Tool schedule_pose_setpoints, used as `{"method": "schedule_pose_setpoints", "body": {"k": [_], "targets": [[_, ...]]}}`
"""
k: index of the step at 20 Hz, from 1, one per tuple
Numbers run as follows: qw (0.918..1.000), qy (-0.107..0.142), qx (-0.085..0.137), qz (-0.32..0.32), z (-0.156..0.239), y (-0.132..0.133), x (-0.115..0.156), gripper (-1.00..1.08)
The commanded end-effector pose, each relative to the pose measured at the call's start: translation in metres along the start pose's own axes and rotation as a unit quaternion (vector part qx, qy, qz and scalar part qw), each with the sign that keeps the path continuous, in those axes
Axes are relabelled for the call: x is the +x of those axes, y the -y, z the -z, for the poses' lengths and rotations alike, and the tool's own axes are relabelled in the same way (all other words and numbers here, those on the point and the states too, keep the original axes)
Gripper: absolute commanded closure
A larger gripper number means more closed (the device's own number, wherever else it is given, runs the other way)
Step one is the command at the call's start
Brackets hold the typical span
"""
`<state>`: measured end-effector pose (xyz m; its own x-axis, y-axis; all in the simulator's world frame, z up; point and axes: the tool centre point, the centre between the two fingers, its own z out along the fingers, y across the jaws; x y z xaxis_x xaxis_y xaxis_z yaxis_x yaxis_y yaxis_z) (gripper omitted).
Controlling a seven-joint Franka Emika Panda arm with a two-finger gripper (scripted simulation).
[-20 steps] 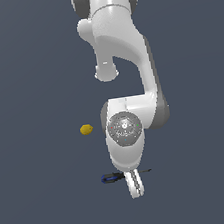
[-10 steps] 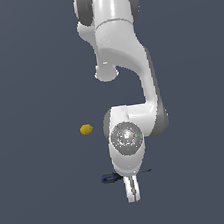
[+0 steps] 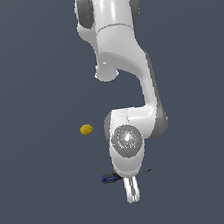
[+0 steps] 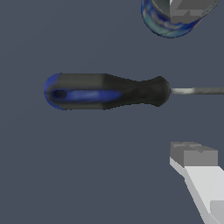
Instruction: Pick up a designated object from a clutter of objects.
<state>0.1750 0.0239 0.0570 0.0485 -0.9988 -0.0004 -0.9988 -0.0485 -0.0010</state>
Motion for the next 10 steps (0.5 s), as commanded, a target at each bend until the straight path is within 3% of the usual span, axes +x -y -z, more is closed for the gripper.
{"method": "schedule_pose_setpoints", "body": {"k": [1,10], "targets": [[1.0,0.0,-0.001,-0.001,-0.011,-0.001,0.0,-0.92],[1.0,0.0,-0.001,-0.002,-0.043,-0.001,0.0,-0.92]]}}
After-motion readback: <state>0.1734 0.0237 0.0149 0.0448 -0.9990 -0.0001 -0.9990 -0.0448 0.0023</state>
